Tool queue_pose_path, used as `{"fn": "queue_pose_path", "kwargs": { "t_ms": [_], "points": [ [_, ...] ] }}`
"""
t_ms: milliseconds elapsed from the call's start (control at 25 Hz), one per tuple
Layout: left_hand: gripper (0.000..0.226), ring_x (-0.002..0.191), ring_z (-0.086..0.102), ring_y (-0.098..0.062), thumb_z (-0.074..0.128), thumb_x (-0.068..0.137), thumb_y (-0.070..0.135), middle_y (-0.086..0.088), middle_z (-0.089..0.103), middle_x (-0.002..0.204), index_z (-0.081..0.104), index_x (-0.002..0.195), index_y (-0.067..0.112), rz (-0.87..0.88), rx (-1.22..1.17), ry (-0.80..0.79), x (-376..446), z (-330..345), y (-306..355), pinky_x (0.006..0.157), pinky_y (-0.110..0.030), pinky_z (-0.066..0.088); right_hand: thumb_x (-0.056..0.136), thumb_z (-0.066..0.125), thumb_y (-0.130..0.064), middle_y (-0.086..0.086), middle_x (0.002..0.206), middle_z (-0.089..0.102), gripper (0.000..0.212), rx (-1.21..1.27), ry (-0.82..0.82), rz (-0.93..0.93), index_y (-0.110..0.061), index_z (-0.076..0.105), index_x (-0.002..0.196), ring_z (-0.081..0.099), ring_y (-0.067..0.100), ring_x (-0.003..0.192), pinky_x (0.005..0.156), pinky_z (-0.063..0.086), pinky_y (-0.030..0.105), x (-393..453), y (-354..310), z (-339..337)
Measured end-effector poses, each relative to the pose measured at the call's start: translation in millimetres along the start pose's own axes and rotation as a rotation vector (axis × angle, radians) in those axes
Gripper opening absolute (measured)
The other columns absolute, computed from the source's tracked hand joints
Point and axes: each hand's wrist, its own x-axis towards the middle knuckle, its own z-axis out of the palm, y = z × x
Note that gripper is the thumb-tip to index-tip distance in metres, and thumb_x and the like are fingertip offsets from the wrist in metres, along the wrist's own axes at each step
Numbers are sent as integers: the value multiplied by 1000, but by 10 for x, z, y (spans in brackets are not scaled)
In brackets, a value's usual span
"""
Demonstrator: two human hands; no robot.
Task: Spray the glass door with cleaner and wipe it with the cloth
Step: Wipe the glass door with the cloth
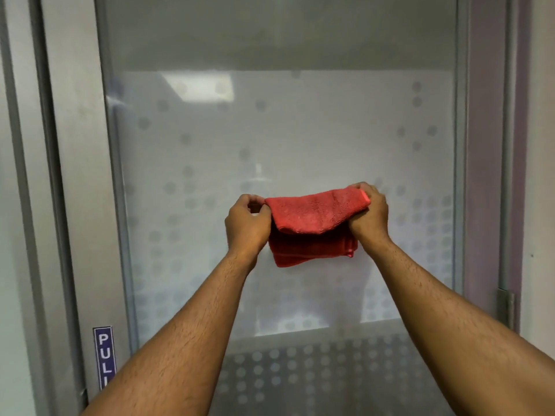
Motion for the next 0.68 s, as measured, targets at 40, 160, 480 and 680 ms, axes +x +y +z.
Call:
{"fn": "queue_pose_path", "kwargs": {
  "t_ms": [40,160,480,680],
  "points": [
    [8,77,66,-16,64,89,14,2,69,86,64,89,22,11,-47,2,-14,-50,24,65,-31,57,86,46,-2,-6,84,64,34,99,-30,32,-30,59,69,61,20,89,79,54,36,-5,-5,-61],
    [11,51,52,-12,66,87,8,-4,63,74,57,89,13,-141,-186,11,-116,-192,-12,40,-20,38,80,55,3,-5,73,67,25,149,-85,117,-21,63,75,61,13,71,62,52,25,-168,66,-250],
    [9,29,33,-4,66,88,9,-1,57,62,63,80,8,-934,176,-323,-1379,-641,-1634,34,-12,23,74,84,-17,0,56,52,29,-256,-525,858,-10,55,70,42,9,47,43,27,23,-2010,1501,-586],
    [34,45,50,-5,70,80,-8,-4,68,76,70,107,11,-786,191,-430,-1851,-844,-1970,39,-15,34,71,82,2,15,87,61,46,-65,-760,798,-14,50,99,58,23,74,71,52,39,-2486,1689,-691]
  ]
}}
